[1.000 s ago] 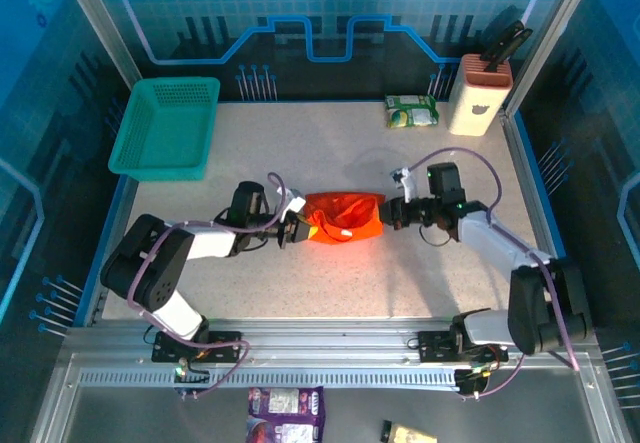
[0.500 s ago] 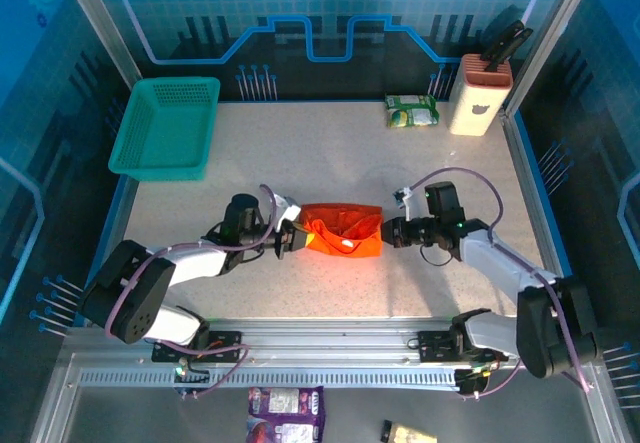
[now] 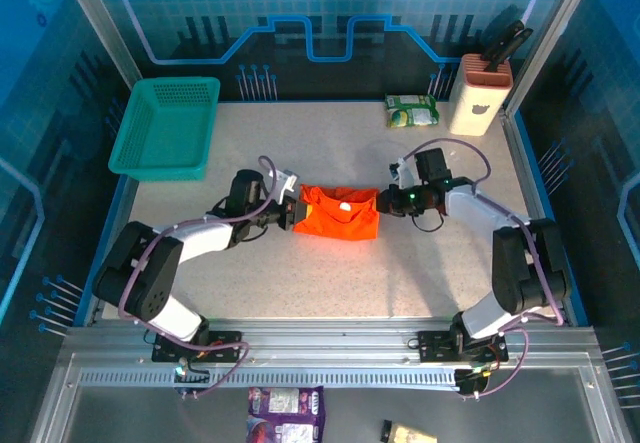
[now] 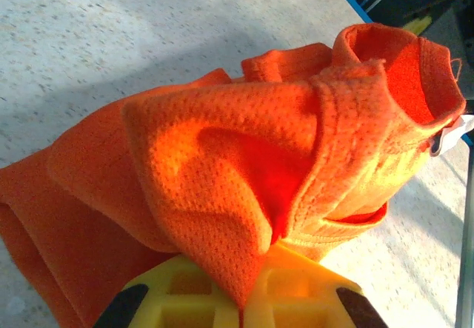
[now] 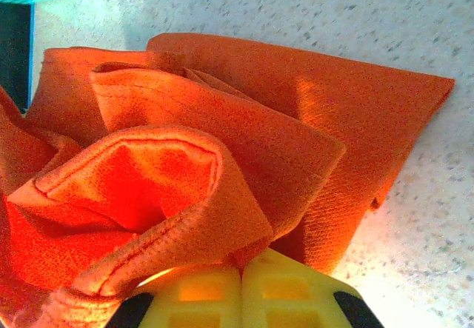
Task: Fold the inside-out t-shirt
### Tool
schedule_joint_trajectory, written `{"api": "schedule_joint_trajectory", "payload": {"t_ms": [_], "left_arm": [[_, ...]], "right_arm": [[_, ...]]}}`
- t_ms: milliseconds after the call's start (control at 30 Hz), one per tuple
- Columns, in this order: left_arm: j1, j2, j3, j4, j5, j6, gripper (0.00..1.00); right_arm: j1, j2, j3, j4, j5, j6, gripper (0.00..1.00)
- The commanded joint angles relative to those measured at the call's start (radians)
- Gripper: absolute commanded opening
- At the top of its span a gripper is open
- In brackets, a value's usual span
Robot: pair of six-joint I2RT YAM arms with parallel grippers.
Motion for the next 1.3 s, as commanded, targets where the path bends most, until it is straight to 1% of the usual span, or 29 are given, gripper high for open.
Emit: {"api": "schedule_joint_trajectory", "payload": {"t_ms": [0, 100, 233, 333, 433, 500, 633, 733, 867, 967, 1067, 1167, 1267], "left_arm": [[0.020, 0.055, 0.090, -0.087, -0.007, -0.033, 0.00], [0.043, 0.103, 0.149, -0.144, -0.029, -0.077, 0.00], [0.053, 0.182, 0.241, -0.186, 0.000, -0.097, 0.00], [0.055, 0.268, 0.341, -0.248, -0.001, -0.101, 0.00], [0.068, 0.381, 0.467, -0.346, -0.028, -0.137, 0.00], [0.074, 0.453, 0.561, -0.433, -0.030, -0.155, 0.02], [0.074, 0.560, 0.713, -0.619, -0.015, -0.136, 0.07], [0.074, 0.610, 0.779, -0.738, -0.025, -0.098, 0.09], [0.074, 0.573, 0.738, -0.772, -0.020, -0.082, 0.10], [0.074, 0.491, 0.638, -0.752, -0.018, -0.095, 0.11], [0.068, 0.405, 0.501, -0.702, 0.007, -0.150, 0.14], [0.052, 0.308, 0.348, -0.603, 0.026, -0.246, 0.20], [0.044, 0.204, 0.246, -0.538, 0.008, -0.306, 0.33]], "right_arm": [[-0.016, 0.064, 0.071, -0.099, 0.007, 0.016, 0.00], [-0.018, 0.101, 0.101, -0.101, 0.011, 0.033, 0.00], [-0.019, 0.164, 0.160, -0.101, 0.013, 0.039, 0.00], [-0.031, 0.223, 0.190, -0.086, 0.043, 0.061, 0.00], [-0.063, 0.287, 0.195, -0.053, 0.094, 0.129, 0.00], [-0.077, 0.327, 0.202, -0.051, 0.127, 0.161, 0.00], [-0.082, 0.357, 0.191, -0.056, 0.148, 0.175, 0.00], [-0.089, 0.352, 0.166, -0.052, 0.150, 0.180, 0.00], [-0.088, 0.313, 0.142, -0.062, 0.156, 0.163, 0.00], [-0.090, 0.286, 0.156, -0.090, 0.146, 0.120, 0.00], [-0.088, 0.279, 0.198, -0.162, 0.109, 0.061, 0.01], [-0.082, 0.256, 0.233, -0.260, 0.128, 0.001, 0.09], [-0.076, 0.208, 0.269, -0.359, 0.171, -0.031, 0.22]]}}
